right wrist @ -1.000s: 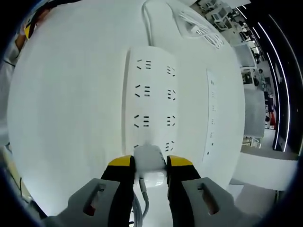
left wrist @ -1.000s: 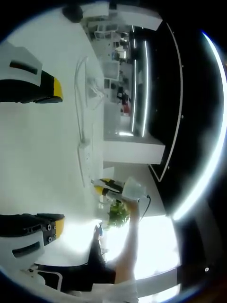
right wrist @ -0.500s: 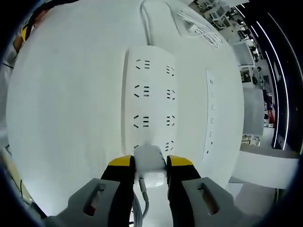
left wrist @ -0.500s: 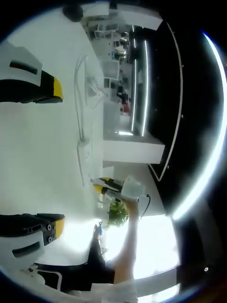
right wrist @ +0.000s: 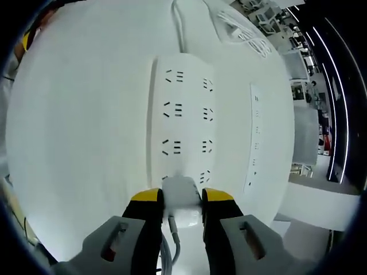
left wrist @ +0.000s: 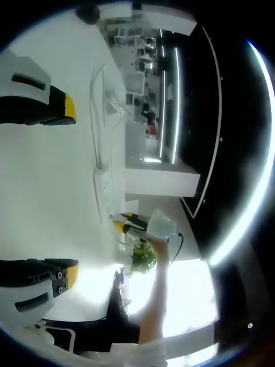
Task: Straighten the power strip on the desk, plug the charger into it
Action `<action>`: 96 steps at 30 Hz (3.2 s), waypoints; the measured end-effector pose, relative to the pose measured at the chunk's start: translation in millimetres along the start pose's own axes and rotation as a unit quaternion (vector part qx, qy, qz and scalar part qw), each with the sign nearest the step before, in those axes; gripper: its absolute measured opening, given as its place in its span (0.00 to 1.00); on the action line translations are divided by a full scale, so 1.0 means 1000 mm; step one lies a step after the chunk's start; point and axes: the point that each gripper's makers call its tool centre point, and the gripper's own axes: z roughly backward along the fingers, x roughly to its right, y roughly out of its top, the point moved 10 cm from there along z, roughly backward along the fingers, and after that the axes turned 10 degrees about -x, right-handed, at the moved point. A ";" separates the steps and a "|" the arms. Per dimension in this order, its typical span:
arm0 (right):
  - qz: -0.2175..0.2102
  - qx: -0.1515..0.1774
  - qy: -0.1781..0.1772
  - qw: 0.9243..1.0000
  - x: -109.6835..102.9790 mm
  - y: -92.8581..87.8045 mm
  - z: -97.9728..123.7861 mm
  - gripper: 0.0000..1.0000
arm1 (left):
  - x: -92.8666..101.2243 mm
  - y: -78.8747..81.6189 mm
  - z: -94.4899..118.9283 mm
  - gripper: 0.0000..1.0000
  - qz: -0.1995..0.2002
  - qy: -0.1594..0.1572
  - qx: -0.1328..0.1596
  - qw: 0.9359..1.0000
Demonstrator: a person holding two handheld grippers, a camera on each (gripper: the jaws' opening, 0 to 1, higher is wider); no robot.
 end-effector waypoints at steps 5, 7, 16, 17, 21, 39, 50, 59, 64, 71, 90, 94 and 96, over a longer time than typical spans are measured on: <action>-0.002 0.006 0.001 1.000 0.000 0.001 0.001 0.24 | 0.002 0.001 -0.001 0.99 -0.001 -0.003 -0.002 1.000; 0.000 0.035 0.016 0.999 -0.002 0.010 -0.003 0.24 | 0.002 0.001 -0.001 0.99 -0.002 -0.003 -0.002 1.000; 0.008 0.006 -0.016 1.000 0.004 0.005 -0.009 0.24 | -0.006 0.003 0.008 0.99 0.000 0.013 0.001 1.000; 0.007 0.009 -0.015 1.000 0.003 0.005 -0.010 0.24 | -0.006 0.003 0.007 0.99 0.000 0.014 0.000 1.000; 0.004 0.008 -0.016 1.000 0.002 0.006 -0.010 0.24 | -0.004 0.003 0.006 0.99 -0.002 0.012 -0.001 1.000; -0.018 -0.005 -0.009 1.000 0.003 0.006 -0.009 0.24 | -0.004 0.001 0.010 0.99 0.001 0.014 0.001 1.000; -0.029 0.062 0.003 0.998 0.005 -0.005 -0.007 0.45 | -0.004 0.001 0.009 0.99 0.001 0.011 -0.001 1.000; -0.016 0.081 -0.010 0.997 0.004 -0.008 -0.003 0.62 | -0.006 0.000 0.012 0.99 0.002 0.013 0.001 1.000; -0.031 0.086 0.001 0.996 0.003 -0.013 -0.003 0.59 | -0.006 0.001 0.012 0.99 0.001 0.012 0.001 1.000; -0.028 0.087 0.001 0.996 0.003 -0.016 -0.004 0.54 | -0.005 0.001 0.009 0.99 0.001 0.009 0.002 1.000; -0.025 0.074 0.009 0.997 0.001 -0.015 -0.016 0.29 | -0.005 -0.002 0.006 0.99 0.002 0.007 -0.003 1.000; -0.017 0.065 0.011 0.998 0.000 -0.015 -0.016 0.29 | -0.004 -0.002 0.006 0.99 0.002 0.006 -0.002 1.000; -0.012 0.053 0.012 0.998 0.001 -0.012 -0.016 0.29 | -0.004 -0.001 0.006 0.99 0.002 0.007 -0.002 1.000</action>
